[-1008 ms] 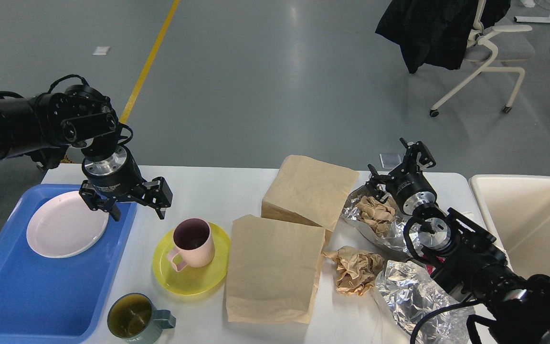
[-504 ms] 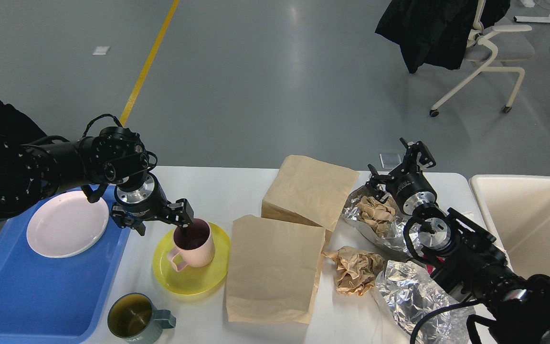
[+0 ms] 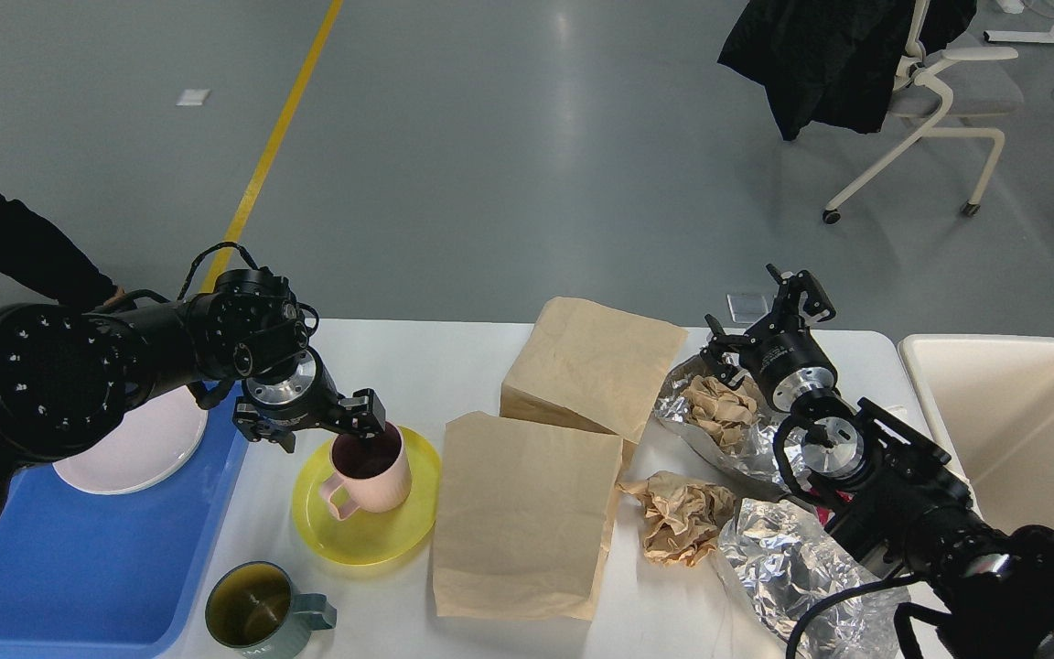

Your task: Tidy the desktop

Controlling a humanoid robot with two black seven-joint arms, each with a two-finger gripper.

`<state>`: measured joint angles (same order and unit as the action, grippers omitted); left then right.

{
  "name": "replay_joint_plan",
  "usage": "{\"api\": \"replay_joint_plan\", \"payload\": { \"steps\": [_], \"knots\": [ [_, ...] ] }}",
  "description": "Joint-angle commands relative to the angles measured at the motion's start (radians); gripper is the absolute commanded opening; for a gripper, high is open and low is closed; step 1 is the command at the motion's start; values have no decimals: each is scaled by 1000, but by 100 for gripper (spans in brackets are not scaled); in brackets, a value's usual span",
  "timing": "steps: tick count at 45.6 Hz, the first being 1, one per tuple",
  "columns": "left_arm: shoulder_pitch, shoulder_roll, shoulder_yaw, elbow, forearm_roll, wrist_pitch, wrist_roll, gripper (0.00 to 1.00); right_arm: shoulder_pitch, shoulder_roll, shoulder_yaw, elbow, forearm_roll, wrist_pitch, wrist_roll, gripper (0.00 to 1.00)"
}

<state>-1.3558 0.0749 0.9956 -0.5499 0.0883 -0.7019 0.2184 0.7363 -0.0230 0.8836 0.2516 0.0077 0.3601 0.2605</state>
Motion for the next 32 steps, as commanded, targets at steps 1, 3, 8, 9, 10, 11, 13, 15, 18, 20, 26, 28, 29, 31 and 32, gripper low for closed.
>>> {"api": "replay_joint_plan", "payload": {
  "steps": [1,3,8,9,10,11,13,15,18,20,26,28,29,31,32],
  "knots": [
    [23,-10,-2,1,1,56,-1,93,0,0,0,0,0,-1,-1,100],
    [27,-12,-3,1,1,71,-1,93,0,0,0,0,0,0,0,100],
    [40,-23,-15,1,1,82,-1,92,0,0,0,0,0,-1,-1,100],
    [43,-21,-15,1,1,84,-1,92,0,0,0,0,0,0,-1,100],
    [43,-23,-17,1,-1,84,-1,92,0,0,0,0,0,0,0,100],
    [44,-21,-18,1,-1,85,-1,92,0,0,0,0,0,0,-1,100],
    [44,-23,-23,1,1,90,-1,92,0,0,0,0,0,0,-1,100],
    [49,-23,-29,1,-1,90,-1,92,0,0,0,0,0,0,0,100],
    [52,-23,-40,1,-1,91,-1,92,0,0,0,0,0,0,-1,100],
    [53,-23,-48,2,-1,94,-1,92,0,0,0,0,0,0,0,100],
    [67,-24,-58,8,1,99,-1,89,0,0,0,0,0,-1,0,100],
    [67,-24,-58,8,-1,99,-2,86,0,0,0,0,0,-1,-1,100],
    [67,-24,-58,8,1,99,-2,84,0,0,0,0,0,0,0,100],
    [67,-24,-58,8,1,98,-2,79,0,1,0,0,0,0,0,100],
    [67,-23,-58,8,-1,95,-2,75,0,0,0,0,0,0,-1,100]
  ]
}}
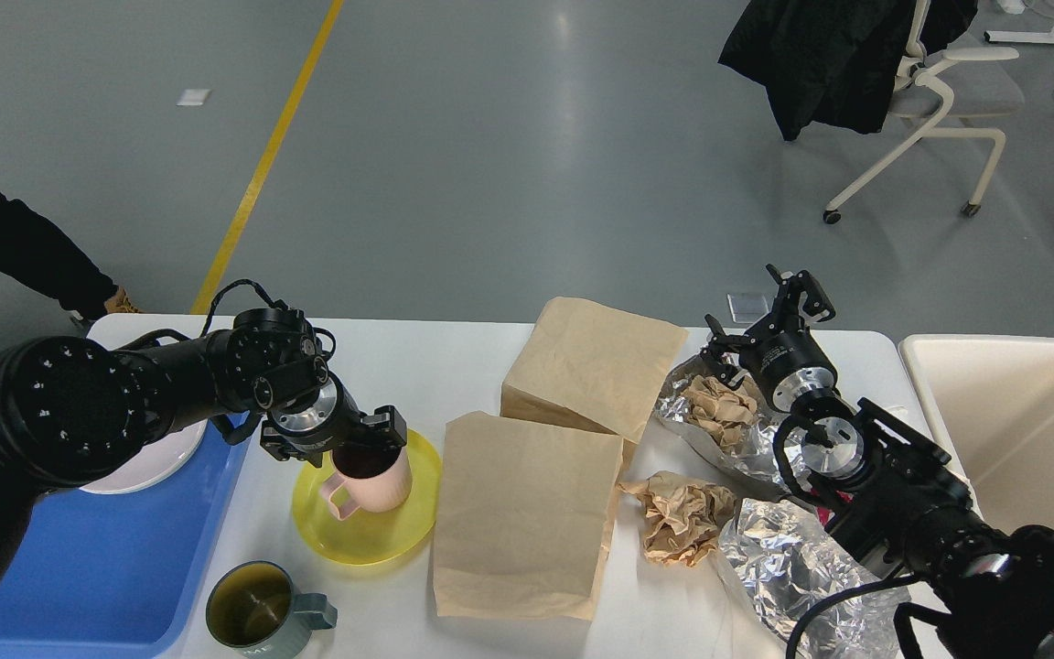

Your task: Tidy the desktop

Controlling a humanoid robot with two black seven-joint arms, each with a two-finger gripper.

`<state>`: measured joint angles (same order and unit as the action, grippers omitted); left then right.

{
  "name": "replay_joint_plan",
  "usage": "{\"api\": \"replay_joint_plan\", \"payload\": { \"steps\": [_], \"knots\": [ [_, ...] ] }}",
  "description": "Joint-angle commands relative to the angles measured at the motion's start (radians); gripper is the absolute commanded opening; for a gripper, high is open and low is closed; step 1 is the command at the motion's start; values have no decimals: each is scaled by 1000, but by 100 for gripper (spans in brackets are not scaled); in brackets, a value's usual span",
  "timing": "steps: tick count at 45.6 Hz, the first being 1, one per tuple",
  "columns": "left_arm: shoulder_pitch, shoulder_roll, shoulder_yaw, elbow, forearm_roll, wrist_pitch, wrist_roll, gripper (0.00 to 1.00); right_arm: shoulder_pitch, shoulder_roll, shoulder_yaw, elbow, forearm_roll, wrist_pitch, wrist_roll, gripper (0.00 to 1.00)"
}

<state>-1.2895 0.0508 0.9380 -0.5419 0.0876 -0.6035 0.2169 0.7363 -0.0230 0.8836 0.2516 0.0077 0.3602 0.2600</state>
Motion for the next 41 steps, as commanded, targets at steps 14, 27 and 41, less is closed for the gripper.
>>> {"api": "replay_joint_plan", "payload": {
  "steps": [14,27,41],
  "knots": [
    [1,6,5,10,18,-53,7,5,0,0,0,0,0,0,1,100],
    [9,3,4,42,23,-67,38,0,0,0,0,0,0,0,1,100],
    [-1,6,1,40,23,-110,64,0,0,0,0,0,0,0,1,100]
  ]
}}
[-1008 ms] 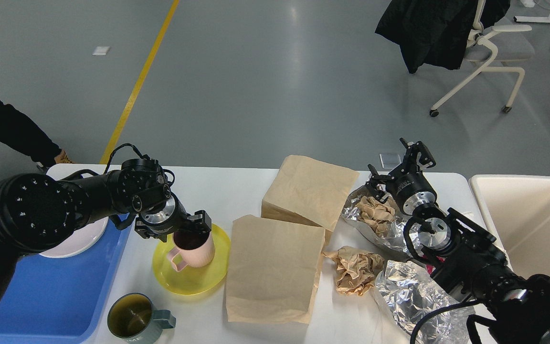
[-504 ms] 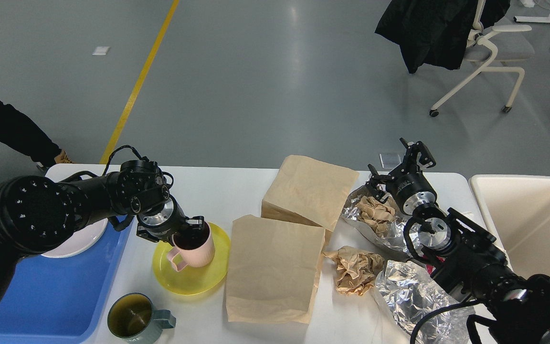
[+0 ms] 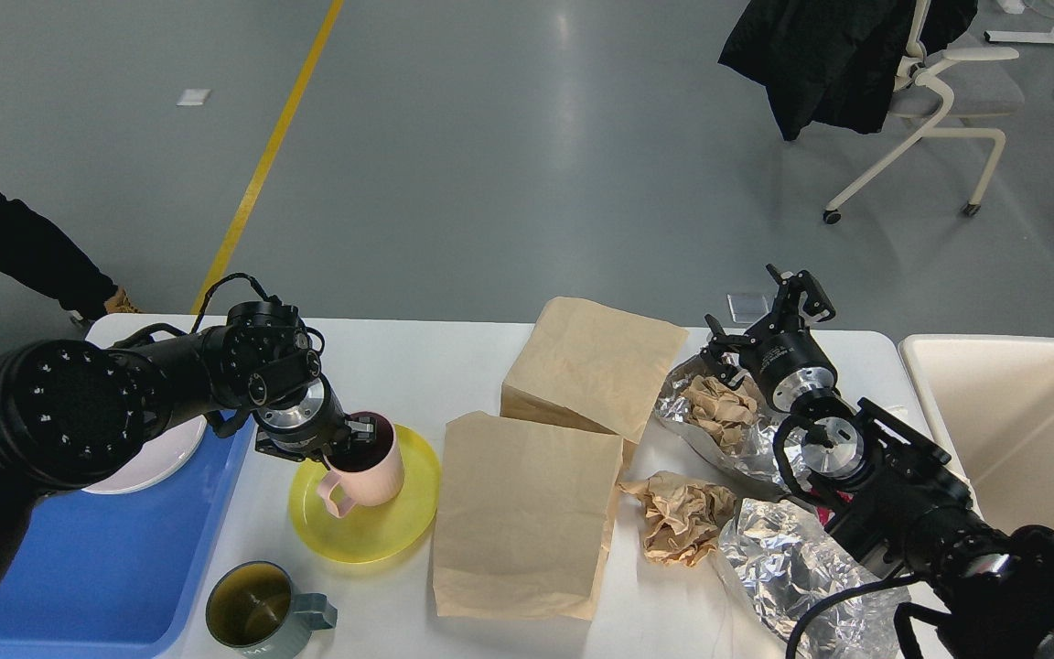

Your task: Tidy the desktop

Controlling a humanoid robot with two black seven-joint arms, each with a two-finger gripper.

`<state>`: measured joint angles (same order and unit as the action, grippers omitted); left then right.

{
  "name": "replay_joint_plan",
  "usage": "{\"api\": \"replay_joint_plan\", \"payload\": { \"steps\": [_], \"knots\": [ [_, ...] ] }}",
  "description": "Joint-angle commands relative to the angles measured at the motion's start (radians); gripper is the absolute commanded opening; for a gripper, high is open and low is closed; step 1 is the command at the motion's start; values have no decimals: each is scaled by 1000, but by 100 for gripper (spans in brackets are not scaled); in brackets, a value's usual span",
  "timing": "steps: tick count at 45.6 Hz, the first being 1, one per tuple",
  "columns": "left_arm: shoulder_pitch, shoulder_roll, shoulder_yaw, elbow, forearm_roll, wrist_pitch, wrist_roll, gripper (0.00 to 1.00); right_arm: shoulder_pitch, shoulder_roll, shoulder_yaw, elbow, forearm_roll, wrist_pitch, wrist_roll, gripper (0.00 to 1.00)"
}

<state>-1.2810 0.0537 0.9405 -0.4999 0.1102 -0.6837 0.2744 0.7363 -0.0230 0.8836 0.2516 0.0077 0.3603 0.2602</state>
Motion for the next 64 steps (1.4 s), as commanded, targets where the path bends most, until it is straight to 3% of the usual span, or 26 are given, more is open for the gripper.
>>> {"api": "replay_joint_plan", "payload": {
  "steps": [1,14,24,33,39,43,54,64],
  "knots": [
    [-12,3,-3,-3,0,-36,5,0,0,0,0,0,0,0,1,100],
    [-164,51,-17,-94,-11,-220,-1,0,0,0,0,0,0,-1,1,100],
    [-392,202,37,-356,-18,-273,-9,0,0,0,0,0,0,0,-1,100],
    [-627,294,170,-529,-20,-276,-32,0,0,0,0,0,0,0,1,100],
    [-785,359,290,-528,-18,-276,-98,0,0,0,0,0,0,0,1,100],
    [-873,388,346,-525,-17,-276,-110,0,0,0,0,0,0,0,-1,100],
    [-1011,465,465,-549,-1,-276,-112,0,0,0,0,0,0,-1,1,100],
    [-1029,468,491,-629,-3,-276,-126,0,0,0,0,0,0,0,-1,100]
  ]
}}
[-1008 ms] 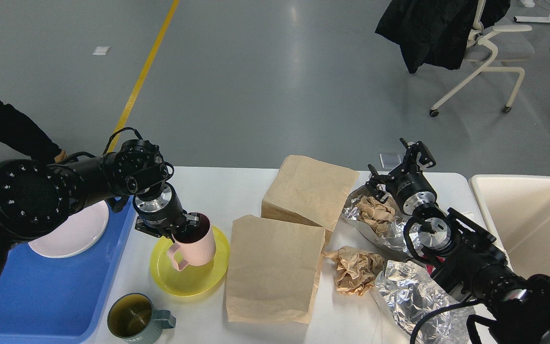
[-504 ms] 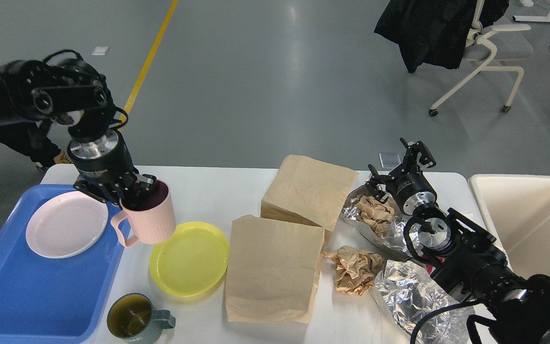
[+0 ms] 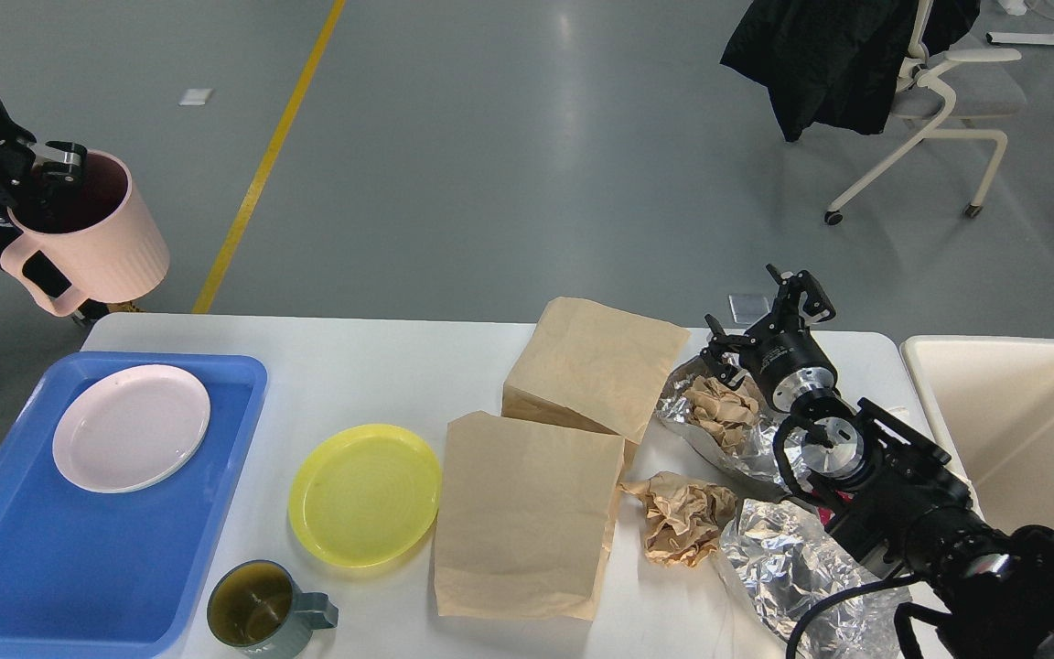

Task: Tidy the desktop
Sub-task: 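Lift the pink mug with the left gripper toward the blue tray, then set the pink mug down on the blue tray corner and release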

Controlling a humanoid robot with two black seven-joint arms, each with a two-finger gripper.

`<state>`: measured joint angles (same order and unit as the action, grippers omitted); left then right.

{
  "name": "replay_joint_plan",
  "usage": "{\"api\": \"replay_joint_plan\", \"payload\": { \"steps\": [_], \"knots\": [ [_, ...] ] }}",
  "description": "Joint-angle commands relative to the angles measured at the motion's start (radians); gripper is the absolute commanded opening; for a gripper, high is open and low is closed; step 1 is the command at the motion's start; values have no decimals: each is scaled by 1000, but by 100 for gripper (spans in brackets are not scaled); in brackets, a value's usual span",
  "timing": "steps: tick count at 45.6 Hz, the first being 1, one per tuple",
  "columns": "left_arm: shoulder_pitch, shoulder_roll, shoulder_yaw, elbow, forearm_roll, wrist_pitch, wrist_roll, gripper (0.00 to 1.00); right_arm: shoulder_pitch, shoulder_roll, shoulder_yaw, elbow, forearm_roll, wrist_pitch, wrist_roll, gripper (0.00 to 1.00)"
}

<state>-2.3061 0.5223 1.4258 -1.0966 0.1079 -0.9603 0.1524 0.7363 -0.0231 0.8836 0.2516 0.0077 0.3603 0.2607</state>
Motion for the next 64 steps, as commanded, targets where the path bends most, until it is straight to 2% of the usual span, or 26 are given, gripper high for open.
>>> {"api": "replay_joint_plan", "payload": {
  "steps": [1,9,12,18,24,32,46,57,64],
  "knots": [
    [-4,-1,5,-32,-1,0,-4,0,0,0,0,0,0,0,0,100],
    [-4,2,7,-31,1,0,-1,0,0,0,0,0,0,0,-1,100],
    [0,10,10,-29,4,0,13,0,0,0,0,0,0,0,-1,100],
    [30,33,42,-28,6,0,7,0,0,0,0,0,0,0,0,100],
    [145,139,33,-20,47,0,6,0,0,0,0,0,0,0,-1,100],
    [312,179,19,17,73,0,-2,0,0,0,0,0,0,-1,0,100],
    [620,226,-143,245,75,0,-1,0,0,0,0,0,0,0,-1,100],
    [772,243,-226,366,76,0,4,0,0,0,0,0,0,0,-1,100],
    [832,237,-277,386,76,0,7,0,0,0,0,0,0,-1,0,100]
  ]
}}
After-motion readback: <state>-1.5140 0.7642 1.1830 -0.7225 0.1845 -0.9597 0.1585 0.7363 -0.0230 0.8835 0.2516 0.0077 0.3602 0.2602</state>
